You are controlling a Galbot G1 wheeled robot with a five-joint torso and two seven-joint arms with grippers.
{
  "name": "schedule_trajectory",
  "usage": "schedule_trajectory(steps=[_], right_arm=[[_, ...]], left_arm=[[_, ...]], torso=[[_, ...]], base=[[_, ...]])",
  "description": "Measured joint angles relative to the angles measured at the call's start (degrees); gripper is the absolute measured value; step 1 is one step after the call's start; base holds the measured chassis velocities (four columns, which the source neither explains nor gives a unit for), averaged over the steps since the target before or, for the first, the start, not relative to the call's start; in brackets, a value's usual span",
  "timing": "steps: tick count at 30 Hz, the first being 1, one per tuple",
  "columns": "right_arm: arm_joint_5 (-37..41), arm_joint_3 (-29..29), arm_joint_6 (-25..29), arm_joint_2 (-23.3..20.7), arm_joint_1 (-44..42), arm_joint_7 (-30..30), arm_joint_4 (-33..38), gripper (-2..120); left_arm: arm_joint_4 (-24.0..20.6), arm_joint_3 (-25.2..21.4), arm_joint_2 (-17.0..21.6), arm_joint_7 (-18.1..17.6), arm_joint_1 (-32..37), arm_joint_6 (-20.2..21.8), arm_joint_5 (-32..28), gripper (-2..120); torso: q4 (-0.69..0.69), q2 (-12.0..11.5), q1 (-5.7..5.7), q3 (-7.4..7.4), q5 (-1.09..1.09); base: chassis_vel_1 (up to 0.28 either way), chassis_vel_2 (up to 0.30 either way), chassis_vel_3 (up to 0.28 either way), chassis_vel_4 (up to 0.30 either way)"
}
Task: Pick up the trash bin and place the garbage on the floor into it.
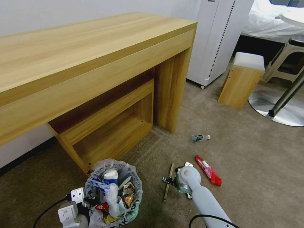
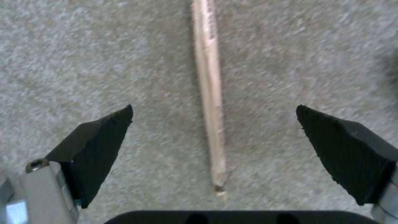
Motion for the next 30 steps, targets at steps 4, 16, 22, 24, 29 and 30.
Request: schedule_trajectory(steps=[4, 16, 22, 24, 29, 30], right_arm=[[0.5, -0.3, 0.0, 1.1, 0.3, 1.9, -0.8, 100], [1.6, 0.4, 0.0, 0.4, 0.0, 4.1, -1.8, 100], [1.7, 0.7, 0.0, 0.7, 0.0, 4.2, -2.3, 100], [1.6, 0.7, 0.0, 1.0, 0.3, 4.2, -2.5, 100], [2.1, 0.8, 0.0, 1.4, 1.0, 4.2, -3.1, 100], [2.1, 0.8, 0.0, 1.4, 1.0, 4.2, -3.1, 100]], left_arm=[[0.5, 0.4, -0.1, 0.0, -0.6, -0.1, 0.0, 1], [1.1, 1.2, -0.1, -0.3, -1.4, -0.2, -0.1, 1], [1.7, 1.9, -0.5, -0.3, -1.8, -0.4, 0.5, 1], [1.7, 1.9, -0.5, -0.3, -1.8, -0.4, 0.6, 1], [1.5, 1.8, -0.5, -0.3, -1.3, -0.5, 0.6, 1], [1.5, 1.8, -0.5, -0.3, -1.3, -0.5, 0.6, 1]], torso=[[0.00, 0.0, 0.00, 0.00, 0.00], [0.00, 0.0, 0.00, 0.00, 0.01], [0.00, 0.0, 0.00, 0.00, 0.03], [0.01, 0.0, 0.00, 0.00, 0.02], [0.00, 0.0, 0.00, 0.00, 0.00], [0.00, 0.0, 0.00, 0.00, 0.00]], base=[[0.000, 0.000, 0.000, 0.000], [0.000, 0.000, 0.000, 0.000], [0.000, 0.000, 0.000, 0.000], [0.000, 0.000, 0.000, 0.000], [0.000, 0.000, 0.000, 0.000], [0.000, 0.000, 0.000, 0.000]])
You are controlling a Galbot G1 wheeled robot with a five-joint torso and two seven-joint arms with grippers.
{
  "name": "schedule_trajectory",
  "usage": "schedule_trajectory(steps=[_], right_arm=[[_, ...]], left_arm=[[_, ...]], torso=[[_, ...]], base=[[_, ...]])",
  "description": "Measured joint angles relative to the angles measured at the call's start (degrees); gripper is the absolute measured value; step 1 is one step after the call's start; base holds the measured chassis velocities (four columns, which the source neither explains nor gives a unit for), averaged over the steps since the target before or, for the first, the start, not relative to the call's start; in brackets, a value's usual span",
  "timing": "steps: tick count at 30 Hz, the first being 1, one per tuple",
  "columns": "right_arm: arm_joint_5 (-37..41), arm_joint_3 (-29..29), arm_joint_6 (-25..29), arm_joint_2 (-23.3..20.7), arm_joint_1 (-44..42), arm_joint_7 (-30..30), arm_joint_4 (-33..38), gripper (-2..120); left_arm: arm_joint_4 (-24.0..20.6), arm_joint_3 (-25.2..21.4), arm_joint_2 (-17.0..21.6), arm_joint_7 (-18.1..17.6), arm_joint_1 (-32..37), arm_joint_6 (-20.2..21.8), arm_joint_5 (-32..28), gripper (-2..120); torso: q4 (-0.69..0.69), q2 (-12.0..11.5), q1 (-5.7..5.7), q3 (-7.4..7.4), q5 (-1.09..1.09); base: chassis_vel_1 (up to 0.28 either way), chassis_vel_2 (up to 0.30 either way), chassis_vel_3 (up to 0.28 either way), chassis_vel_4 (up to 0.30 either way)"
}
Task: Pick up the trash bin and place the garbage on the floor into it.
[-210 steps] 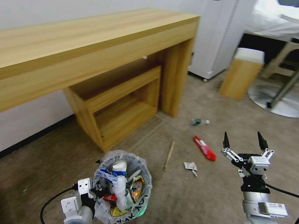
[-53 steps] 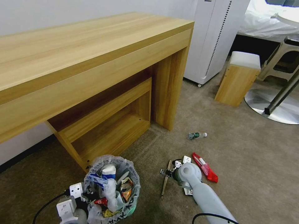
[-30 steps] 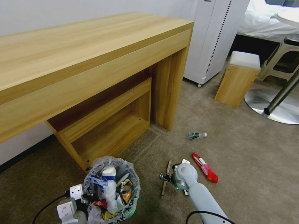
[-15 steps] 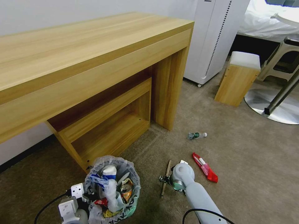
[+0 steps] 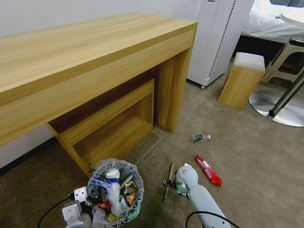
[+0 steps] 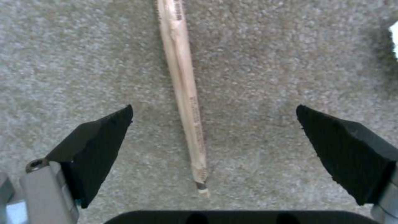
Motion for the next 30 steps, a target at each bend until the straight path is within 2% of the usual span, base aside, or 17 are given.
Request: schedule_trajectory(steps=[2, 3, 4, 6, 7, 10, 12, 14, 16, 18, 20, 22, 30], right_arm=[[0.0, 0.0, 0.0, 0.1, 0.3, 0.0, -0.4, 96], [0.0, 0.0, 0.0, 0.2, 0.5, 0.1, -0.6, 90], [0.0, 0.0, 0.0, 0.2, 0.5, 0.1, -0.6, 90], [-0.2, 0.0, 0.0, 0.3, 0.5, 0.1, -0.9, 80], [-0.2, 0.0, 0.0, 0.3, 0.5, 0.1, -0.9, 80], [-0.7, 0.2, 0.0, 0.2, 0.5, -0.4, -1.4, 64], [-0.7, 0.2, 0.0, 0.2, 0.5, -0.6, -1.5, 60], [-1.1, 0.2, 0.0, 0.0, 0.5, -1.0, -1.8, 48], [-1.1, 0.2, 0.0, 0.0, 0.6, -1.2, -1.8, 44], [-1.1, 0.2, 0.0, -0.1, 0.8, -1.8, -2.1, 33], [-1.2, 0.3, 0.0, -0.1, 0.9, -1.9, -2.3, 32], [-1.4, 0.3, 0.0, 0.0, 1.2, -2.5, -3.0, 24], [-2.9, 0.3, 0.0, 0.7, 1.4, -3.7, -4.2, 18]], left_arm=[[-0.1, -0.1, 0.0, 0.0, 0.2, 0.0, 0.0, 1], [-0.2, -0.1, 0.1, 0.0, 0.3, 0.0, 0.1, 1], [-0.2, -0.1, 0.1, 0.0, 0.3, 0.0, 0.1, 1], [-0.4, -0.1, 0.1, 0.1, 0.4, 0.1, 0.1, 1], [-0.4, -0.1, 0.1, 0.1, 0.4, 0.1, 0.1, 1], [-0.4, 0.0, 0.1, 0.1, 0.5, 0.1, 0.2, 1], [-0.4, 0.0, 0.1, 0.1, 0.5, 0.1, 0.2, 1], [-0.4, 0.0, 0.2, 0.1, 0.5, 0.1, 0.2, 1], [-0.4, 0.0, 0.2, 0.1, 0.5, 0.1, 0.2, 1], [-0.4, 0.1, 0.2, 0.1, 0.6, 0.0, 0.4, 1], [-0.4, 0.1, 0.2, 0.1, 0.7, 0.0, 0.4, 1], [-0.3, 0.3, 0.1, 0.1, 0.9, -0.3, 0.6, 1], [-0.3, 0.2, 0.3, 0.1, 1.0, -0.5, 0.7, 1]], torso=[[0.00, 0.0, 0.00, 0.00, 0.00], [0.00, 0.0, 0.00, 0.00, -0.01], [0.00, 0.0, 0.00, 0.00, -0.01], [-0.01, 0.0, 0.00, 0.00, -0.01], [-0.01, 0.0, 0.00, 0.00, -0.01], [-0.01, 0.0, 0.00, 0.00, 0.00], [-0.01, 0.0, 0.00, 0.00, 0.00], [-0.01, 0.0, 0.00, 0.01, 0.00], [-0.01, 0.0, 0.00, 0.00, 0.01], [0.00, 0.0, 0.00, 0.00, 0.01], [0.00, 0.0, 0.00, 0.00, 0.01], [0.01, 0.0, 0.00, 0.00, 0.02], [0.00, 0.0, 0.00, 0.00, 0.00]], base=[[0.000, 0.000, 0.000, 0.000], [0.000, 0.000, 0.000, 0.000], [0.000, 0.000, 0.000, 0.000], [0.000, 0.000, 0.000, 0.000], [0.000, 0.000, 0.000, 0.000], [0.000, 0.000, 0.000, 0.000], [0.000, 0.000, 0.000, 0.000], [0.000, 0.000, 0.000, 0.000], [0.000, 0.000, 0.000, 0.000], [0.000, 0.000, 0.000, 0.000], [0.000, 0.000, 0.000, 0.000], [0.000, 0.000, 0.000, 0.000], [0.000, 0.000, 0.000, 0.000]])
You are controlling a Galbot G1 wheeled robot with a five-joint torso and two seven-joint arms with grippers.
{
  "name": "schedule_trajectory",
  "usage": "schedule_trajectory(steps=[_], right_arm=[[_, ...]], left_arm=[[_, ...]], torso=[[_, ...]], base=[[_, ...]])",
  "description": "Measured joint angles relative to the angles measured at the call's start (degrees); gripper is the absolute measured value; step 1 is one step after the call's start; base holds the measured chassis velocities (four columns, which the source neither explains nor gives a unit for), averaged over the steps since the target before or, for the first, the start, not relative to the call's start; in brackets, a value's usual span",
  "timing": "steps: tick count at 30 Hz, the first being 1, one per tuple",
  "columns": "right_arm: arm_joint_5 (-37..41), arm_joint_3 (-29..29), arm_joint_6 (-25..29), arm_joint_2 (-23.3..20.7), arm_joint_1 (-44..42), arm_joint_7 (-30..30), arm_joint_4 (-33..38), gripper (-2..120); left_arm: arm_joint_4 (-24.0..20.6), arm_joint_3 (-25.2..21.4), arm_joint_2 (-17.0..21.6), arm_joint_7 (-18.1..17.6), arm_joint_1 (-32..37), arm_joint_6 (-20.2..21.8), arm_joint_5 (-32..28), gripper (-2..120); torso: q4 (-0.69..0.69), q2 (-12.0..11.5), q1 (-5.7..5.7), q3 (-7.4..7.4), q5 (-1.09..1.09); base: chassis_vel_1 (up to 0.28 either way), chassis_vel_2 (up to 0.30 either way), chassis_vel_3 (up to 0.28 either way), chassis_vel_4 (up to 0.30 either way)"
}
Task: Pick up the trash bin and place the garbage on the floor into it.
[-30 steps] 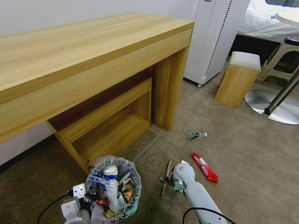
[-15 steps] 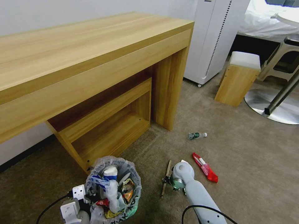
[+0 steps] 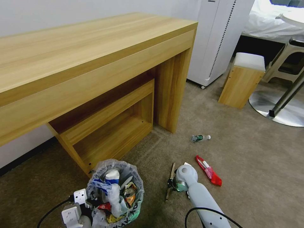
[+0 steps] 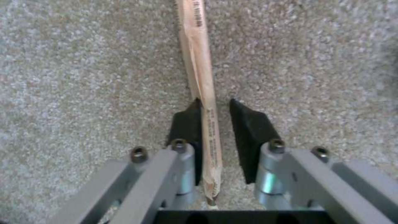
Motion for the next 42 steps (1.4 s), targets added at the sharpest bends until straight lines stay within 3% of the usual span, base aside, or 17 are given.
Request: schedule_trajectory(steps=[5, 14, 19, 21, 22, 25, 26, 29, 34, 39, 42], right_arm=[[-0.5, 0.0, 0.0, 0.6, 0.1, 0.0, -0.3, 0], [0.2, 0.1, 0.0, -0.4, -0.2, 0.3, 1.9, 0], [-0.2, 0.8, 0.0, -2.9, -1.8, -0.8, 7.0, 0], [-1.1, 1.9, 0.2, -5.3, -3.6, -3.6, 14.4, 0], [-1.1, 1.9, 0.2, -5.3, -3.6, -3.6, 14.4, 0], [-2.9, 3.8, 1.8, -9.3, -6.0, -9.5, 28.1, 0], [-2.9, 3.8, 1.8, -9.3, -6.0, -9.5, 28.1, 0], [-2.1, 4.5, 2.3, -13.0, -7.4, -15.4, 38.4, 0], [-2.3, 2.5, 2.6, -14.1, -8.1, -21.2, 46.7, 0], [-2.6, 0.2, 1.5, -13.1, -8.0, -25.1, 48.2, 0], [-3.5, -2.4, 1.4, -13.3, -7.8, -30.9, 47.6, 0]], left_arm=[[0.1, 0.0, 0.1, 0.0, -0.3, -0.1, 0.1, 1], [0.5, 0.3, 0.2, -0.1, -0.9, -0.1, -0.2, 1], [0.4, 0.2, 0.3, -0.3, -0.9, -0.1, -0.8, 1], [0.3, 0.1, 0.3, -0.4, -0.8, -0.1, -1.0, 1], [0.3, 0.1, 0.3, -0.4, -0.8, -0.1, -1.0, 1], [-0.2, 0.0, 0.3, -0.8, -0.7, 0.2, -2.3, 1], [-0.2, 0.0, 0.3, -0.8, -0.7, 0.2, -2.3, 1], [-1.2, -0.2, 0.5, -1.5, -0.5, 1.3, -4.1, 1], [-3.5, -0.3, 0.8, -2.3, 0.4, 2.9, -7.5, 1], [-5.4, -1.1, 1.2, -3.2, 1.5, 3.9, -9.5, 1], [-7.0, -1.8, 1.6, -4.0, 2.0, 4.5, -11.6, 1]], torso=[[-0.01, 0.0, 0.00, 0.01, -0.01], [-0.01, 0.0, 0.00, 0.01, 0.00], [-0.01, 0.0, 0.00, 0.01, 0.02], [-0.01, 0.0, 0.00, 0.01, 0.01], [-0.01, 0.0, 0.00, 0.01, 0.01], [-0.01, 0.0, 0.00, 0.00, 0.00], [-0.01, 0.0, 0.00, 0.00, 0.00], [-0.02, 0.0, 0.00, 0.00, -0.01], [-0.01, 0.0, 0.00, 0.00, -0.03], [0.00, 0.0, 0.00, 0.00, 0.01], [-0.01, 0.0, 0.00, 0.00, -0.01]], base=[[0.000, 0.000, 0.000, 0.000], [0.000, 0.000, 0.000, 0.000], [0.000, 0.000, 0.000, 0.000], [0.000, 0.000, 0.000, 0.000], [0.000, 0.000, 0.000, 0.000], [0.000, 0.000, 0.000, 0.000], [0.000, 0.000, 0.000, 0.000], [0.000, 0.000, 0.000, 0.000], [0.000, 0.000, 0.000, 0.000], [0.000, 0.000, 0.000, 0.000], [0.000, 0.000, 0.000, 0.000]])
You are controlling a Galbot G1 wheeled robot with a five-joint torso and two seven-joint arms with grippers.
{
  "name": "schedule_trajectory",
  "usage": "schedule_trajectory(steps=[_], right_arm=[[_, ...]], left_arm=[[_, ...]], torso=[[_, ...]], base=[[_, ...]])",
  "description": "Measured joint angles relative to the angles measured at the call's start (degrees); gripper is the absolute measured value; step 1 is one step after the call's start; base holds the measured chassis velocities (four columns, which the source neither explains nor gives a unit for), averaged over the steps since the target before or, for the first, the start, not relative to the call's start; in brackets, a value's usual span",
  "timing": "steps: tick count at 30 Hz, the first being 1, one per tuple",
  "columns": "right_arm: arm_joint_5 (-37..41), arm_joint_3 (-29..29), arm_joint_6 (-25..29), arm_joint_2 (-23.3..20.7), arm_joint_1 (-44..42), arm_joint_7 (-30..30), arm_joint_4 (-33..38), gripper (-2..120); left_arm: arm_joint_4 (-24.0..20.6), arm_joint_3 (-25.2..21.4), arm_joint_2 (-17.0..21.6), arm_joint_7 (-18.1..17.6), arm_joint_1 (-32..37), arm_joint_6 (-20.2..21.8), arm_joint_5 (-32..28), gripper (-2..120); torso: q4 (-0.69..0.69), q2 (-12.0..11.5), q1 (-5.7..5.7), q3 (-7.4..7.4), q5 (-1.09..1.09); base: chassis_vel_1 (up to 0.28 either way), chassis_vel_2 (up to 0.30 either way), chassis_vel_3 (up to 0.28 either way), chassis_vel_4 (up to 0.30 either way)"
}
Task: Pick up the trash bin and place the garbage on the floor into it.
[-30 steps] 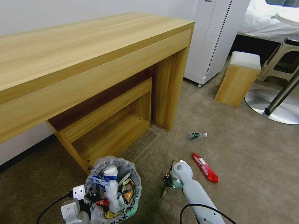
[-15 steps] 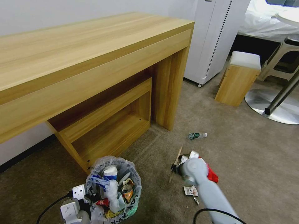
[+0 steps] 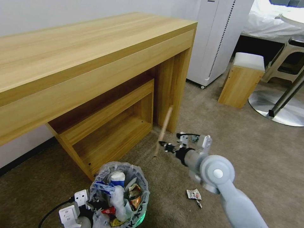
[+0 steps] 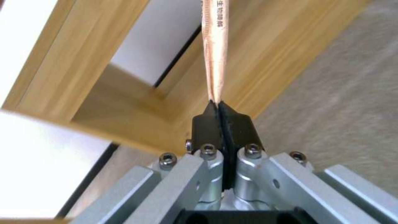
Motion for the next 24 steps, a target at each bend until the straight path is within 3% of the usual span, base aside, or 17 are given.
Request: schedule_trajectory(steps=[9, 15, 24], right_arm=[[-1.4, -7.8, 1.2, 1.4, 1.4, -3.7, -2.4, 0], [-11.4, -15.3, 4.9, 1.7, 1.6, -11.5, -3.6, 0], [-20.6, -21.9, 6.7, 2.0, 2.4, -15.2, -5.7, 0]], left_arm=[[-1.6, 0.2, -0.4, -0.9, 0.4, 0.3, -1.7, 1], [-2.1, 0.8, -1.0, -1.5, -0.3, 0.6, -3.2, 1], [-1.6, 1.0, -2.6, -2.2, -0.5, 0.8, -3.4, 1]], torso=[[0.01, 0.0, 0.00, 0.00, 0.00], [0.00, 0.0, 0.00, 0.00, 0.00], [0.01, 0.0, 0.00, 0.00, 0.01]], base=[[0.000, 0.000, 0.000, 0.000], [0.000, 0.000, 0.000, 0.000], [0.000, 0.000, 0.000, 0.000]])
